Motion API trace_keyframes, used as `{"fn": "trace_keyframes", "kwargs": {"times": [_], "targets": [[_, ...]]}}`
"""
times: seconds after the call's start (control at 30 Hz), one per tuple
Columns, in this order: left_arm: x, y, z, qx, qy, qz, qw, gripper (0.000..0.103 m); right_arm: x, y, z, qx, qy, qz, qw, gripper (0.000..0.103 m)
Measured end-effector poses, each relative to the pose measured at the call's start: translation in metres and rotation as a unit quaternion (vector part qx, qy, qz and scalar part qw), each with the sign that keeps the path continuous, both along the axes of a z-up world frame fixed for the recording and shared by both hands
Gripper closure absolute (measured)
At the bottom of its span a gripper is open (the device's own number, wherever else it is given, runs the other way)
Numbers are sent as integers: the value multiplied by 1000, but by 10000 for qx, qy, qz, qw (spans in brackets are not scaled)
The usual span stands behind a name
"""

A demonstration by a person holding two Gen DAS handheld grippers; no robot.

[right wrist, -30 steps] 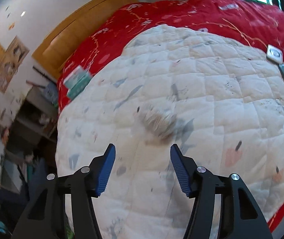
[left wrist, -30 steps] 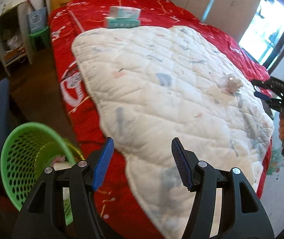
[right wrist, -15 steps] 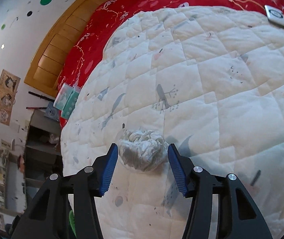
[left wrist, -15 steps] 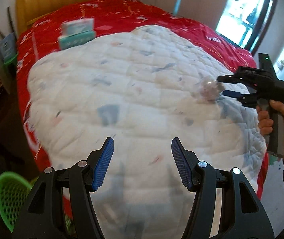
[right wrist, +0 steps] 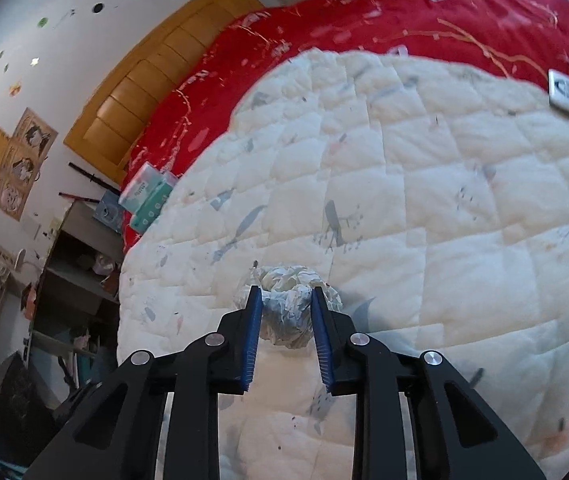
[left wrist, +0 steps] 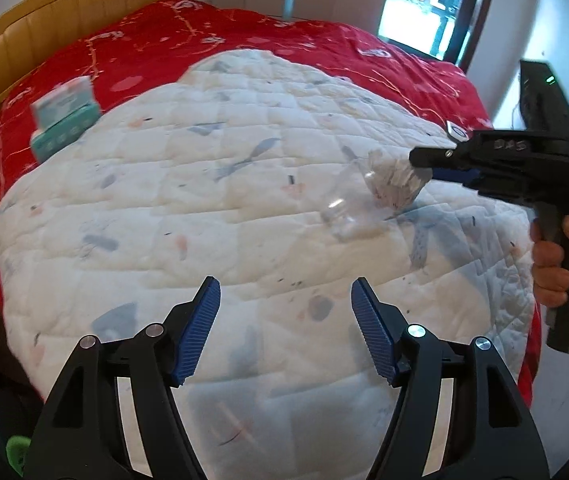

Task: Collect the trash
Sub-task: 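Grasp the crumpled white plastic bag with the right tool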

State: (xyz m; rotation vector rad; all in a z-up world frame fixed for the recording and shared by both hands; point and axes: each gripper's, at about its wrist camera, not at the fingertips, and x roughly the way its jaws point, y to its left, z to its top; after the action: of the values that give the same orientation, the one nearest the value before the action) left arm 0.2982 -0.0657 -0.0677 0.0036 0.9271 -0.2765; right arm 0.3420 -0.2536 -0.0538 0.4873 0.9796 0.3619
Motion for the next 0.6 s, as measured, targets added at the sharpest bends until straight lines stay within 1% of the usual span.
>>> {"fn": "trace_keyframes", "kwargs": {"times": [0.13, 0.27, 0.37, 0.43, 0.6], "targets": [[11, -16, -6, 37, 5, -228, 9997, 35, -16, -11, 18, -21, -289, 51, 9996, 79], [29, -34, -12, 66, 22, -525, 9986, 32, -32, -24, 29, -148, -453, 71, 9988, 79], [46, -50, -16, 191, -34, -766, 9969, 31, -44, -37, 32, -188, -493, 67, 9986, 79], [55, -60, -19, 221, -17, -956, 9952, 28, -50, -45, 32, -161, -490, 44, 9987, 79], [77, -81, -31, 499, -48, -1203, 9915, 27, -59, -62, 27, -126, -429, -35, 9990, 79]]}}
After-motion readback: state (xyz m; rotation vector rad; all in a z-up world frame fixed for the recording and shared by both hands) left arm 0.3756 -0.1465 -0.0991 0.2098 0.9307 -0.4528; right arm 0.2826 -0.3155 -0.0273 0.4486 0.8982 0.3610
